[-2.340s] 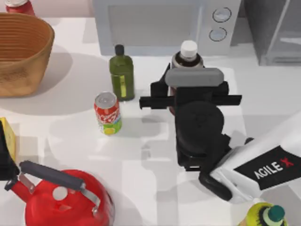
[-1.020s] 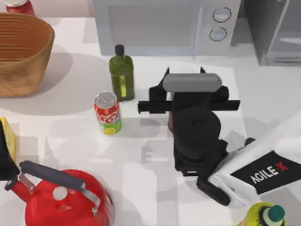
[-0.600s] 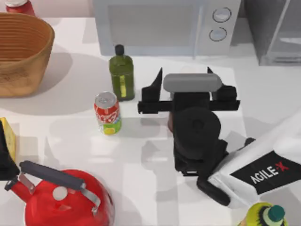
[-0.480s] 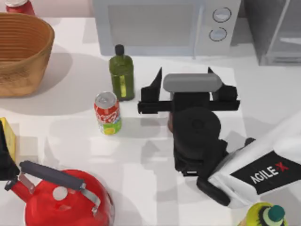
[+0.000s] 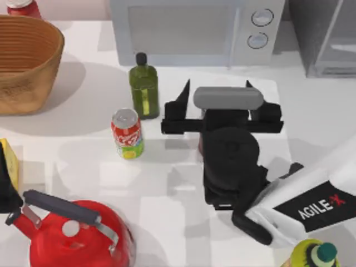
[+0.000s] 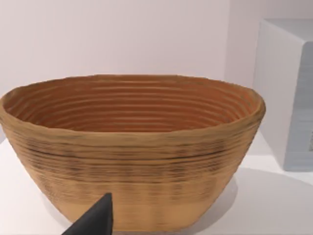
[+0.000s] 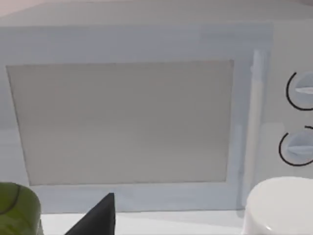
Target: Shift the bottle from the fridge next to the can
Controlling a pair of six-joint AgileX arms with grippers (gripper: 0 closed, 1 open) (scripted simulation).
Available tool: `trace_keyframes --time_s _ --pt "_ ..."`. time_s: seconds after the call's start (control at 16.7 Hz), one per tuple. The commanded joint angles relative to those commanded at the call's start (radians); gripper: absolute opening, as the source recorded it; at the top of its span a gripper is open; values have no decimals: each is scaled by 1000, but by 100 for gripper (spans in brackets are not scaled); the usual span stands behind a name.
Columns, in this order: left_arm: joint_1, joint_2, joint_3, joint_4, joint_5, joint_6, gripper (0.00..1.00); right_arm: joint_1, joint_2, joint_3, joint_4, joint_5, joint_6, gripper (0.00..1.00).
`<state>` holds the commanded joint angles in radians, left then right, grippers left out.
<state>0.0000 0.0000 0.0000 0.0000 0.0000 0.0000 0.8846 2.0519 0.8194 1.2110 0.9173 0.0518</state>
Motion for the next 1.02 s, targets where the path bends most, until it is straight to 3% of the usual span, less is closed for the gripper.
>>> trace_keyframes --time_s 0.66,1.02 --pt "0 0 0 0 0 0 100 43 -10 -74 67 43 -43 100" --pt "0 0 0 0 0 0 100 -53 -229 -87 4 -86 -54 100"
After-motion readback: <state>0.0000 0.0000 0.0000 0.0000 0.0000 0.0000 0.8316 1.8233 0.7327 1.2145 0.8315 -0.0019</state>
